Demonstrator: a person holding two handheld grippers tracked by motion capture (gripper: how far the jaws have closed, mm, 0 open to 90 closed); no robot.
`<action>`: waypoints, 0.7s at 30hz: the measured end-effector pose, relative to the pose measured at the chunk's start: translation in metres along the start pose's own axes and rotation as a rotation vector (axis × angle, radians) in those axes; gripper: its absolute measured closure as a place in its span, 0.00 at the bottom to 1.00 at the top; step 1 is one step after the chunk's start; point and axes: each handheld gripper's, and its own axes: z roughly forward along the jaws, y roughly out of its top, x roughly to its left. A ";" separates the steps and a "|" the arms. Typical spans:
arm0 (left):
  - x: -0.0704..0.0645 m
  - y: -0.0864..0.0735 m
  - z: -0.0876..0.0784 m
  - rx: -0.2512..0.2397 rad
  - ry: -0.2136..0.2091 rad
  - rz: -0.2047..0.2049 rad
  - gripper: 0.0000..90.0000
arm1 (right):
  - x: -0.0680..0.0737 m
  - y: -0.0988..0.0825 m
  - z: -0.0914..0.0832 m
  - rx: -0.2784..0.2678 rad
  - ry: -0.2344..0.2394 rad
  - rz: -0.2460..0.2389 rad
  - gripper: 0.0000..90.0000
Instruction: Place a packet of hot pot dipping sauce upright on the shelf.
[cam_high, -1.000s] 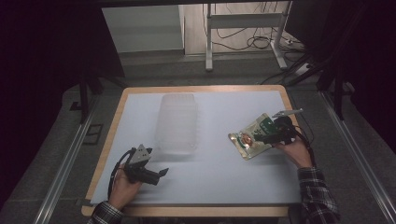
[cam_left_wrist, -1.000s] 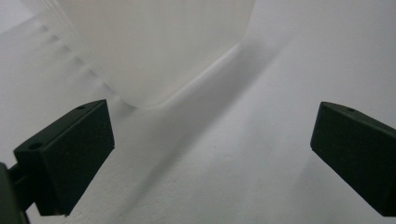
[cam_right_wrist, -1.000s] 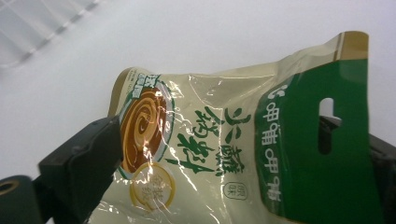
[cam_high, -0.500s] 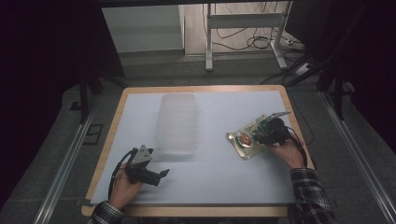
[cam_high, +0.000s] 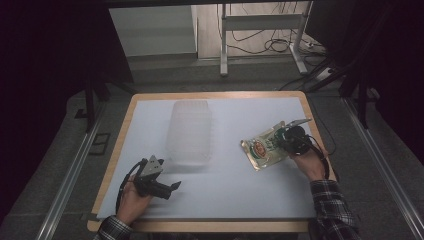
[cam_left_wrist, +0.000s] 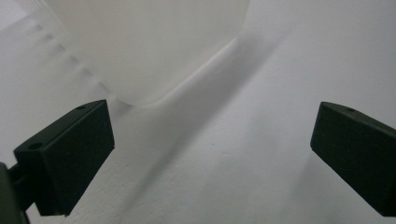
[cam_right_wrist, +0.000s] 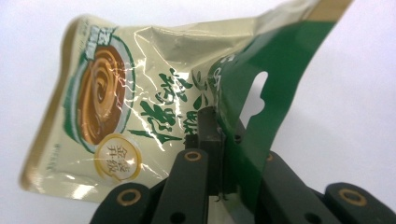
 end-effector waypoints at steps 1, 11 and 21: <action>0.000 0.000 0.000 0.000 0.000 -0.001 0.00 | -0.001 0.001 -0.004 -0.014 0.008 -0.002 0.99; 0.000 0.000 -0.001 -0.003 0.004 -0.005 0.00 | 0.004 0.005 -0.030 -0.099 0.036 -0.016 0.99; 0.000 0.000 -0.001 -0.003 0.010 -0.002 0.00 | 0.010 0.013 -0.052 -0.169 0.048 -0.014 0.99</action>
